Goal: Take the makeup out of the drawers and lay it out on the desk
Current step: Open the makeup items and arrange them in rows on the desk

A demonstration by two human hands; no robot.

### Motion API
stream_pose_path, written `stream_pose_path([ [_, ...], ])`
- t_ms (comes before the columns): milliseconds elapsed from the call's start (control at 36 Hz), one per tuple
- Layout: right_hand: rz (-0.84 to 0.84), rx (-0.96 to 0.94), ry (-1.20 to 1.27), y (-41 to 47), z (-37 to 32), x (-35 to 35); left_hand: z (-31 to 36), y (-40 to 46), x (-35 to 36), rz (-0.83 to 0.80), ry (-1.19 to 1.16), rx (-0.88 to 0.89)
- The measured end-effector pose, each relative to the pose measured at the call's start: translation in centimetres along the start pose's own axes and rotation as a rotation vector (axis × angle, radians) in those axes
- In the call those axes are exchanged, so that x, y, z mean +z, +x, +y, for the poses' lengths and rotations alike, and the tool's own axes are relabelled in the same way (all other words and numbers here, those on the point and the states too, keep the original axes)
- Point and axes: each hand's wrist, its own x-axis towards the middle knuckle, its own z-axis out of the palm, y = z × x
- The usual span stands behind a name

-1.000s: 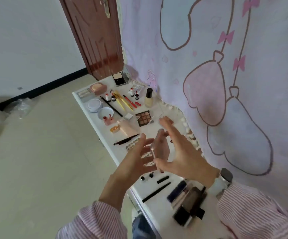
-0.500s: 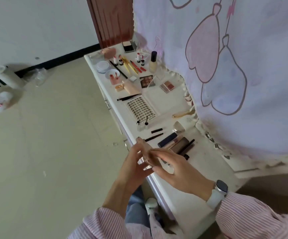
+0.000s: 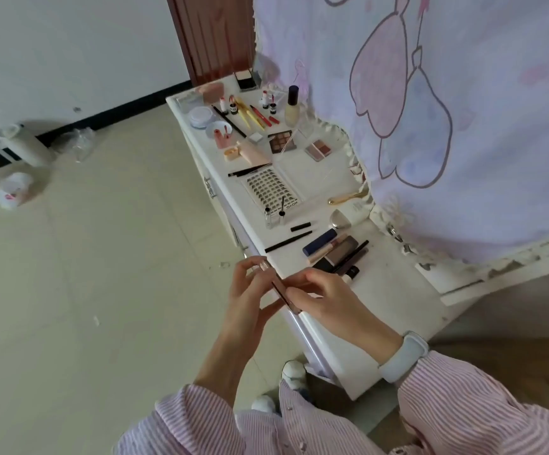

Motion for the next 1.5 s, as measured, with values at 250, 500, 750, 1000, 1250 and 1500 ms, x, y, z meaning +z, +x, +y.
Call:
stream_pose_path([
  [250, -0.012, 0.047, -0.101, -1.8, -0.4, 2.0, 0.6, -2.0, -2.1, -0.034, 0.127, 0.012],
  [500, 0.153, 0.02, -0.217, -4.1, -0.9, 3.7, 0.9, -3.6, -1.5, -0.109, 0.139, 0.025],
  [750, -0.044, -0.224, -0.273, -4.6, -1.9, 1.8, 2.4, -3.3, -2.0, -0.099, -0.188, -0.283],
  [1000, 0.194, -0.473, -0.508, -2.5, -2.8, 0.3, 4.0, -3.5, 1.2, -0.143, 0.007, -0.094],
  [1250, 0.092, -0.502, -0.442, -1.5, -3.3, -1.6, 4.0, -1.2, 1.8, 0.03, -0.235, -0.022],
  [1500, 0.102, -0.595, -0.739, -1.3, -1.9, -3.2, 1.5, -0.6, 3.7, 0.013, -0.285, -0.193],
])
